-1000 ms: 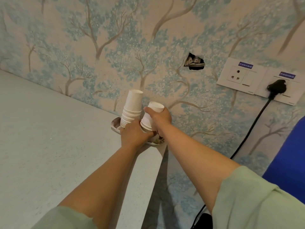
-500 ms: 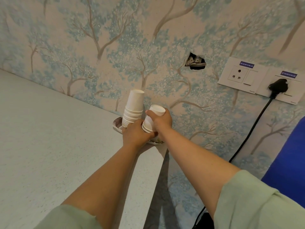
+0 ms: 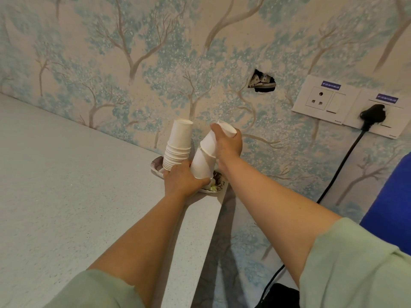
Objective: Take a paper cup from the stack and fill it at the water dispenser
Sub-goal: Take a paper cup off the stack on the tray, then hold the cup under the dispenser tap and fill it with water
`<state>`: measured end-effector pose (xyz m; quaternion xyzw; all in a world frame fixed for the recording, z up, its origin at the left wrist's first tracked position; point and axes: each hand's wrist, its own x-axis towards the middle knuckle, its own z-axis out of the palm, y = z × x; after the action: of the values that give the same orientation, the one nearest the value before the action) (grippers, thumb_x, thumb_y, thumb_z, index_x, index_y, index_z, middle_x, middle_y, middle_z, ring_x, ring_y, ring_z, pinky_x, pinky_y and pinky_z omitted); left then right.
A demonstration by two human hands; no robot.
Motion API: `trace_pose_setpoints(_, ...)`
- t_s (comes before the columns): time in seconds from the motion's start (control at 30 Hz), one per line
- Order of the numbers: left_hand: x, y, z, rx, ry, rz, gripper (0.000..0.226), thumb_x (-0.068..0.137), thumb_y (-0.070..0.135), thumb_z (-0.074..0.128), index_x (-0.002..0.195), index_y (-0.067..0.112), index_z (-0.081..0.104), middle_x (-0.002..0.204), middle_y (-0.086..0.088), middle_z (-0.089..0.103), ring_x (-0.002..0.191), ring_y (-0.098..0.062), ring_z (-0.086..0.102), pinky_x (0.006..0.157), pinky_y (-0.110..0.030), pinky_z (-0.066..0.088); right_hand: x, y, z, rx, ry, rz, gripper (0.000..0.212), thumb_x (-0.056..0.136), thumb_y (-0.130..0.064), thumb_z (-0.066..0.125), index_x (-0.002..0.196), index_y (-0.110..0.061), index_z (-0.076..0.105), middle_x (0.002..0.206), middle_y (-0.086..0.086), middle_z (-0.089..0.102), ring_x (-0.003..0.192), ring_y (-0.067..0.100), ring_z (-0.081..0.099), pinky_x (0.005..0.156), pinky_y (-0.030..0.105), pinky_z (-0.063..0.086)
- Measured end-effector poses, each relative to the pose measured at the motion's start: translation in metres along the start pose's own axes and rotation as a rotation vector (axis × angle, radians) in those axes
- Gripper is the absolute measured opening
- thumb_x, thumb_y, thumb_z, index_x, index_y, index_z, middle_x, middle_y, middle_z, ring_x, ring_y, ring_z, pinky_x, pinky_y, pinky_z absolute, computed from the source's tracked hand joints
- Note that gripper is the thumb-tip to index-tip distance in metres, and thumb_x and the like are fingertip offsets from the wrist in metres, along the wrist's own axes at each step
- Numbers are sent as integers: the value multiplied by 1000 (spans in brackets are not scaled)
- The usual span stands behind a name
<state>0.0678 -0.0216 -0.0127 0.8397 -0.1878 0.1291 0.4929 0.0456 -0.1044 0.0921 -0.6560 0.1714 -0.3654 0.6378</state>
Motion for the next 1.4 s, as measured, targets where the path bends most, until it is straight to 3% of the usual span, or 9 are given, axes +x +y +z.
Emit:
trace_pose_setpoints(0.1, -2, 2, -3, 6, -1, 4, 71, 53, 57, 70, 114, 25, 53, 106, 0, 68, 99, -25, 61, 90, -46, 46, -6, -3, -9, -57, 73, -3, 59, 60, -47, 73, 111, -24, 54, 109, 3, 58, 103, 27, 55, 88, 44, 50)
trace_pose_setpoints(0.27, -9, 7, -7, 53, -19, 38, 84, 56, 64, 72, 123, 19, 47, 116, -6, 64, 105, -26, 59, 86, -47, 50, -26, -7, -35, -23, 130, 29, 53, 60, -49, 75, 102, -24, 54, 117, 7, 55, 102, 28, 56, 87, 45, 51)
trace_pose_setpoints(0.47, -50, 17, -15, 62, 6, 67, 96, 72, 55, 67, 142, 9, 20, 144, -18, 34, 133, -34, 29, 108, -48, 28, -62, -17, -70, 86, 80, 98, 50, 66, -40, 76, 104, -15, 55, 100, 6, 61, 85, 22, 58, 59, 28, 44)
trace_pose_setpoints(0.6, -96, 29, -33, 69, -59, 18, 97, 75, 52, 66, 145, 11, 12, 151, -16, 24, 139, -32, 21, 111, -48, 24, -101, -27, -94, 207, 20, 181, 57, 69, -35, 76, 112, -8, 52, 112, 12, 59, 90, 23, 60, 66, 31, 51)
trace_pose_setpoints(0.77, -163, 50, -60, 116, -114, -44, 95, 79, 51, 62, 146, 7, 10, 153, -18, 21, 142, -31, 16, 113, -47, 22, -171, -40, -132, 401, -55, 298, 52, 78, -33, 68, 116, -7, 44, 124, 14, 49, 99, 24, 57, 63, 25, 53)
trace_pose_setpoints(1.03, -264, 77, -91, 244, -101, -58, 88, 77, 48, 66, 142, 4, 25, 142, -24, 38, 132, -37, 33, 106, -48, 32, -281, -34, -235, 565, -106, 474, 53, 86, -37, 57, 126, -5, 44, 118, 14, 49, 101, 24, 52, 67, 27, 53)
trace_pose_setpoints(1.23, -324, 107, -79, 203, -58, -83, 79, 78, 45, 66, 135, 0, 37, 139, -24, 45, 128, -39, 41, 106, -46, 34, -327, -34, -299, 586, -110, 552, 40, 83, -32, 63, 109, -6, 49, 122, 15, 49, 99, 24, 54, 78, 32, 53)
trace_pose_setpoints(1.33, -370, 112, -50, 110, -146, -131, 76, 79, 39, 68, 137, 1, 35, 142, -24, 40, 131, -37, 37, 109, -43, 31, -351, -28, -332, 667, -151, 534, 26, 83, -32, 63, 96, -12, 54, 114, 11, 55, 93, 19, 57, 70, 28, 55)
trace_pose_setpoints(1.4, -403, 108, -27, 176, -253, -123, 75, 79, 37, 68, 136, 2, 35, 142, -23, 39, 131, -36, 36, 108, -42, 32, -365, -17, -359, 703, -157, 522, 26, 83, -33, 62, 100, -14, 56, 109, 9, 58, 94, 18, 58, 74, 28, 54)
